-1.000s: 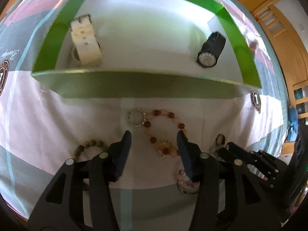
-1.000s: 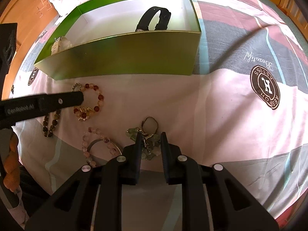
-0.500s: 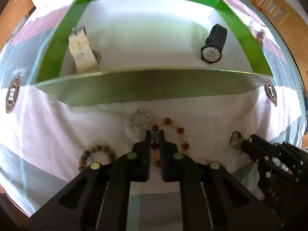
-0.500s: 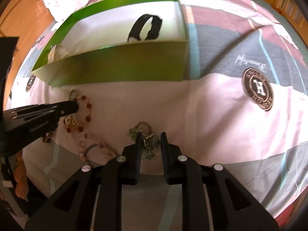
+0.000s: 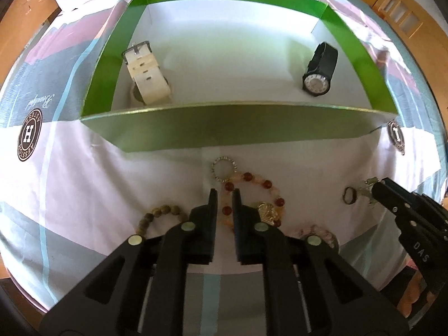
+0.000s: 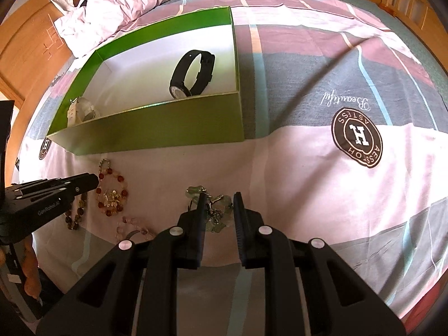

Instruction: Organize jewelry

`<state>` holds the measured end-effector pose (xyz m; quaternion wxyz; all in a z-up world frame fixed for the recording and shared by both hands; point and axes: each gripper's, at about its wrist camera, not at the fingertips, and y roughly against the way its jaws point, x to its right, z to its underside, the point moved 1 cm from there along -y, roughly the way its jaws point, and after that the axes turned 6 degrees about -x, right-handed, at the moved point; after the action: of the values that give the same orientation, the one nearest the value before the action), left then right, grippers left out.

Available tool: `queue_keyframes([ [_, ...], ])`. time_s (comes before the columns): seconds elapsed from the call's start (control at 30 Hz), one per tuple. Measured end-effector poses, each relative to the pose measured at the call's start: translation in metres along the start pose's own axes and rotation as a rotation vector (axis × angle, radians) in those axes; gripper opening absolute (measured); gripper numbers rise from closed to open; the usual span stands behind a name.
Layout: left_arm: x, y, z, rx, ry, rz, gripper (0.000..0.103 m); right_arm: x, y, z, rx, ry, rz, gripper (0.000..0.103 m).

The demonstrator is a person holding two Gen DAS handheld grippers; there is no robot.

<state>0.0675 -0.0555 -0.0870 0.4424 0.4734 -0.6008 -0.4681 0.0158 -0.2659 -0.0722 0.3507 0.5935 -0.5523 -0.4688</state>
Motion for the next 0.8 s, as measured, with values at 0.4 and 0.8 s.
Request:
queue_keyframes([
  [0.4, 0.006, -0.017, -0.004, -0.009, -0.006, -0.044, 0.048, -0.002, -0.014, 0.0, 0.013, 0.003, 0.078, 0.031],
  [0.8, 0.026, -0.033, -0.011, -0.005, -0.035, -0.081, 0.074, -0.007, -0.032, 0.0, 0.002, 0.028, 0.11, 0.037],
])
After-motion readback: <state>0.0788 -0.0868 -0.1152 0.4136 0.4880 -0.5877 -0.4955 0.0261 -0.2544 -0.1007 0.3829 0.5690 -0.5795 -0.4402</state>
